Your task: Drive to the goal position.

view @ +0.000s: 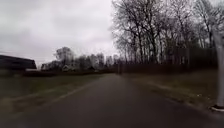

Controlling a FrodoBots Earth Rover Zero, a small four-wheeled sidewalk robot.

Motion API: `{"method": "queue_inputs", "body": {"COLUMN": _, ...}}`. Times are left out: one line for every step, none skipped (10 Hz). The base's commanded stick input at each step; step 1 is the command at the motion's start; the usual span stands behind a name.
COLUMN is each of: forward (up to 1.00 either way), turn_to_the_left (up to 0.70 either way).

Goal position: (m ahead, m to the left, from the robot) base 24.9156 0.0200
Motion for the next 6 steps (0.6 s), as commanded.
{"method": "queue_inputs", "body": {"forward": 1.0, "turn_to_the_left": 0.0}}
{"method": "queue_inputs", "body": {"forward": 1.0, "turn_to_the_left": 0.0}}
{"method": "queue_inputs", "body": {"forward": 1.0, "turn_to_the_left": 0.0}}
{"method": "queue_inputs", "body": {"forward": 1.0, "turn_to_the_left": 0.0}}
{"method": "queue_inputs", "body": {"forward": 1.0, "turn_to_the_left": 0.0}}
{"method": "queue_inputs", "body": {"forward": 1.0, "turn_to_the_left": 0.0}}
